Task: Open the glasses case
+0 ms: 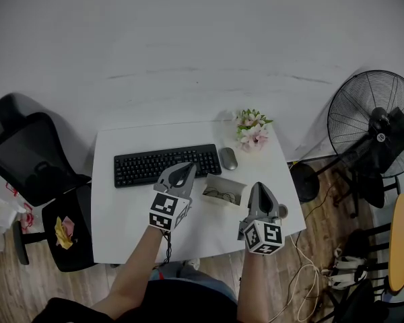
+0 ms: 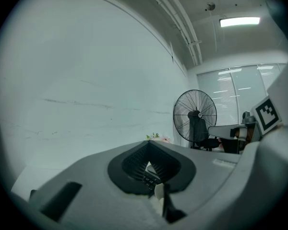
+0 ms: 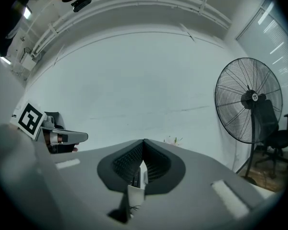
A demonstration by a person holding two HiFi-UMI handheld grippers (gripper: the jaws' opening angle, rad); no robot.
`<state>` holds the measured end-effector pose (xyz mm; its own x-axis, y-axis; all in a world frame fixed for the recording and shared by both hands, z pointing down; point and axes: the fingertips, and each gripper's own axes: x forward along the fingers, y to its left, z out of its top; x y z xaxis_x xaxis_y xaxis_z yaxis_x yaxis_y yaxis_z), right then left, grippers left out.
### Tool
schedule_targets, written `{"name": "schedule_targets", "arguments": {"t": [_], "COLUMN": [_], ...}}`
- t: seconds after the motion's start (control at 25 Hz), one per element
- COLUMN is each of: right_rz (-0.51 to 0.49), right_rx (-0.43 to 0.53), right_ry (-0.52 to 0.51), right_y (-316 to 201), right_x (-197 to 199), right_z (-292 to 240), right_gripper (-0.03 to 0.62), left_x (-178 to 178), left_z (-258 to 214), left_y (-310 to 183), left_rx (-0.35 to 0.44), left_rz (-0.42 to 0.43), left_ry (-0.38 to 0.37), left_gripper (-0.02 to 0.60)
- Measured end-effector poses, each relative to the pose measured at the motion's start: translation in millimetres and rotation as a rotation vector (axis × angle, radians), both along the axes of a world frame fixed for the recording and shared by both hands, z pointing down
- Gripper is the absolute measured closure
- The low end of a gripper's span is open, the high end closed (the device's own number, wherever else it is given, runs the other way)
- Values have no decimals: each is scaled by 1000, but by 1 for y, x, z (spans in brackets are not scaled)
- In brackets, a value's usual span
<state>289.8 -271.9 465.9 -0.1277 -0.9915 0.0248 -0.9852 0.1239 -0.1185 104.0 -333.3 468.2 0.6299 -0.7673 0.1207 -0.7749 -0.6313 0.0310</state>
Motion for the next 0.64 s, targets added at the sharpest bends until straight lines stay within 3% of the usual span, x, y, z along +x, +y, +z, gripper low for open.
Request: {"name": "schedule_targets", "arguments": {"t": [0.64], "right_rz": [-15], "right_rx": [-4], "right_ry": [-4], "right_y": [-4], "right_x": [-7], "right_z": [1], "right_gripper": [588], "left_x": [0], "left_z": [1], "left_y": [-1], "left_rx": [1], "left_rz": [1], "left_ry": [-3], "left_gripper": [574]}}
